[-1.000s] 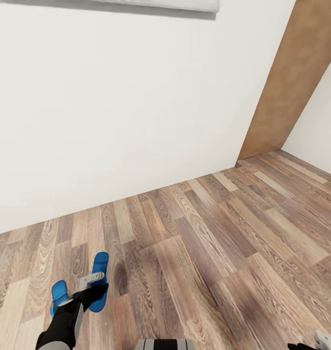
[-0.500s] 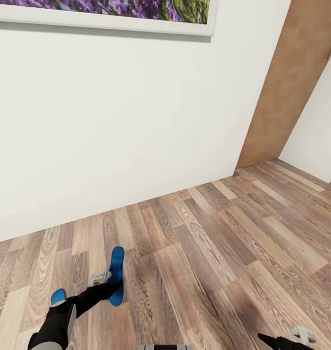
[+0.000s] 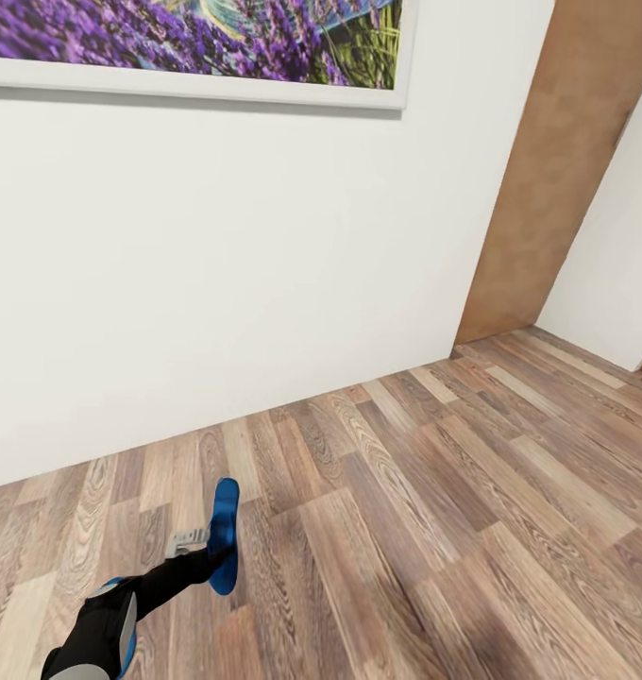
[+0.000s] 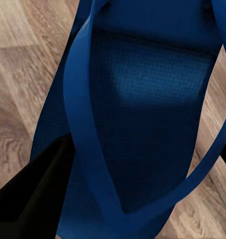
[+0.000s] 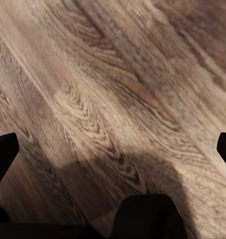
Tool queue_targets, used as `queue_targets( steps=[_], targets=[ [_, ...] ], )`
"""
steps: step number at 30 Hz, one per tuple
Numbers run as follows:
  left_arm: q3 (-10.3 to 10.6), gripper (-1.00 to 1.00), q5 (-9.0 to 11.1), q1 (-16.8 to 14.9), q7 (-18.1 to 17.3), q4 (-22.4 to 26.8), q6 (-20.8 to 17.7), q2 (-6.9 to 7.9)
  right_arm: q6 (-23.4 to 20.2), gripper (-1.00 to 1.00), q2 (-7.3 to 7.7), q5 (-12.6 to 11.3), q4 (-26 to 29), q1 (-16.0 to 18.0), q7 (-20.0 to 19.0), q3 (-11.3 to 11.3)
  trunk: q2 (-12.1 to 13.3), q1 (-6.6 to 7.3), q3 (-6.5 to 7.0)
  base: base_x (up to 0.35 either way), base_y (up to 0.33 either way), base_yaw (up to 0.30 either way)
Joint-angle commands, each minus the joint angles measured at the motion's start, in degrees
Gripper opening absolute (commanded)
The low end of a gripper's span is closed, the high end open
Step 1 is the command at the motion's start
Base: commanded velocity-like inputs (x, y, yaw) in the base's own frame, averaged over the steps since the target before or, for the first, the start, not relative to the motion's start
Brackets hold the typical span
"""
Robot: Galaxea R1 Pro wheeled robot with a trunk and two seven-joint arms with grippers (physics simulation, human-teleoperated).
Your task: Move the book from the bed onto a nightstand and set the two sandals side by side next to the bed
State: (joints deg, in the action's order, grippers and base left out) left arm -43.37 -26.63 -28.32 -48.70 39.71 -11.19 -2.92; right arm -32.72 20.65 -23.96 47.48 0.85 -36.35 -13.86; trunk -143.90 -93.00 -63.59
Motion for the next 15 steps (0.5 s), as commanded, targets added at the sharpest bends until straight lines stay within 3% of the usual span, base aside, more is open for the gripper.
queue_targets(
  steps=[1, 6, 9, 15],
  targets=[
    [-0.4, -1.0, -0.3, -0.1, -0.4, 0.1, -0.5, -0.08, -0.4, 1.0, -0.1, -0.3, 0.0, 0.0, 0.0, 0.0, 0.0, 0.03, 0.18, 0.0, 0.0, 0.0],
    [-0.4, -1.0, -0.3, -0.1, -0.4, 0.1, -0.5, -0.07, 2.8, 1.0, -0.16, -0.2, -0.4, 0.0, 0.0, 0.0, 0.1, 0.16, 1.28, 0.0, 0.0, 0.0],
    [-0.4, -1.0, -0.4, 0.0, -0.4, 0.1, -0.5, -0.07, 5.4, 1.0, -0.17, -0.2, -3.7, 0.0, 0.1, -0.1, 0.1, 0.24, 1.95, 0.0, 0.0, 0.0],
    [-0.5, -1.0, -0.4, 0.0, -0.4, 0.1, -0.5, -0.08, 6.1, 1.0, -0.11, -0.3, -7.9, 0.0, 0.2, -0.6, 0.2, 0.4, 3.28, 0.0, 0.0, 0.0]
  ],
)
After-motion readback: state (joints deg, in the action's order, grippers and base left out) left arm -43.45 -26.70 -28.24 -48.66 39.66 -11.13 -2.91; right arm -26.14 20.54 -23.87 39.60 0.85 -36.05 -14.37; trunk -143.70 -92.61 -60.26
